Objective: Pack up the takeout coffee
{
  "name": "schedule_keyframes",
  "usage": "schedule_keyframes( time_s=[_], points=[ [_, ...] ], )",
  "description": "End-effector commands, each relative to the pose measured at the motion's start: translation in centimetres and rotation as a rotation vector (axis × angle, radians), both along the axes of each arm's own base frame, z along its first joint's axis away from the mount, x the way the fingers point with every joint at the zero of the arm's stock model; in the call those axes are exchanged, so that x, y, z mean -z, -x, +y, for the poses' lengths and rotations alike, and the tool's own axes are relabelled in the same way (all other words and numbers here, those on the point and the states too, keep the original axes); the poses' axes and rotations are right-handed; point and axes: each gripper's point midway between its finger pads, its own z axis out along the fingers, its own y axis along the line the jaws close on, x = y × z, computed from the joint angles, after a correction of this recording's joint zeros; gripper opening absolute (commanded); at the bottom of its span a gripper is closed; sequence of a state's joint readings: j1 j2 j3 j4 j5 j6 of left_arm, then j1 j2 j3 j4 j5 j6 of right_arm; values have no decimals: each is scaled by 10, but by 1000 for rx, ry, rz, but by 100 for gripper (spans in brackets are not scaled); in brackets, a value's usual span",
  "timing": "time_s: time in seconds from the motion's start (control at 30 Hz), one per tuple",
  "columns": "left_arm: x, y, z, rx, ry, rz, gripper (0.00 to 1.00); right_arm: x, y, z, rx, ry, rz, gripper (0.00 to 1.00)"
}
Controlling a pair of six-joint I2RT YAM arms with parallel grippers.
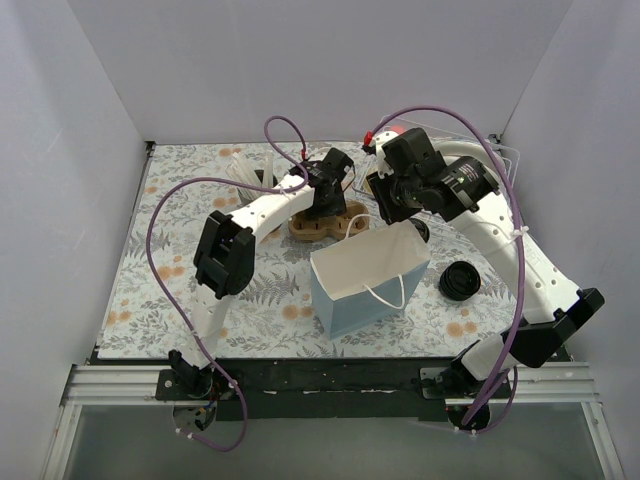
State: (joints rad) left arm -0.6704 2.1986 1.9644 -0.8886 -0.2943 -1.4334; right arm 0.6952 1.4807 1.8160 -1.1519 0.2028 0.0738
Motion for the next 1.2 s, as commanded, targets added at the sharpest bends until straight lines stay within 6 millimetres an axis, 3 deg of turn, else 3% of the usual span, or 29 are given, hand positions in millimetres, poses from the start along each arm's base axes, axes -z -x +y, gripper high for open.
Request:
schedule_keyframes(
  time_s=[0.0,0.53,0.97,1.1,1.17],
  points=[
    [5,-1,2,-5,-2,6,52,-12,-6,5,-13,-22,-43,39],
    [11,-1,-1,4,9,6,37,-16,-8,3,-11,-12,-52,40],
    [-38,-12,0,6,18,-79,35,-16,-7,6,-21,-18,-47,40],
    [-38,-13,0,10,11,-83,39,-16,-7,6,-21,-18,-47,40],
    [-38,-12,0,11,11,-76,31,-16,-7,6,-22,-20,-47,40]
  ],
)
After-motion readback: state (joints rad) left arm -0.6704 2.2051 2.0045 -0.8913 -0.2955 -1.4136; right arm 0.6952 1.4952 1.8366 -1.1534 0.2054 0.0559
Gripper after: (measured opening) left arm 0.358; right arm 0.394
